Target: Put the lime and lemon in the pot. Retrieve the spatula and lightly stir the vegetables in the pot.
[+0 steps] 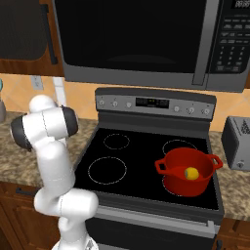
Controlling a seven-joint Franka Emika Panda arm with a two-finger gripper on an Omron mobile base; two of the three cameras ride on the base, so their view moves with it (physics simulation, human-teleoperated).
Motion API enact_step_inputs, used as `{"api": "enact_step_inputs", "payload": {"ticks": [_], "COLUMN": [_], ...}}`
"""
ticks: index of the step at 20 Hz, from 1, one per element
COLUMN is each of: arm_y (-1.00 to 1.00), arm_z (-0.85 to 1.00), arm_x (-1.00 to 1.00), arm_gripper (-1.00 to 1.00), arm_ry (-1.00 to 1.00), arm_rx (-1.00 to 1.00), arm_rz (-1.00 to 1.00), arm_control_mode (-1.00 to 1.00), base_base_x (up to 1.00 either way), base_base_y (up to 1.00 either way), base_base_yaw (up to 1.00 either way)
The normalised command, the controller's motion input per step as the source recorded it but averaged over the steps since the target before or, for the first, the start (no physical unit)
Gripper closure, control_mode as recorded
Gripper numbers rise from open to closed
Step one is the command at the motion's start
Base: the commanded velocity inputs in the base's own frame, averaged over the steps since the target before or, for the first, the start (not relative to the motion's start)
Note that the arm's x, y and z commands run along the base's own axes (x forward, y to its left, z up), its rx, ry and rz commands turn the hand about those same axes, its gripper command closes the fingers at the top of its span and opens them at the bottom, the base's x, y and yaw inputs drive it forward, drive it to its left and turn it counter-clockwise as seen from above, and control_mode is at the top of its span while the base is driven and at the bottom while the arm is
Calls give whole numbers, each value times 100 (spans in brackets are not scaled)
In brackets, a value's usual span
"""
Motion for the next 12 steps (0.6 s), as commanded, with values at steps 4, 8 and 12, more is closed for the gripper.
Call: {"api": "enact_step_inputs", "payload": {"ticks": [4,8,12], "arm_y": [-60,-90,-100], "arm_z": [64,63,80], "arm_x": [-71,-89,-62], "arm_gripper": [100,100,100], "arm_ry": [-19,-13,-1], "arm_rx": [0,0,2], "arm_rz": [-5,-1,0], "arm_control_mode": [-100,-100,-100], "base_base_x": [0,0,0], "base_base_y": [0,0,0], "base_base_yaw": [0,0,0]}}
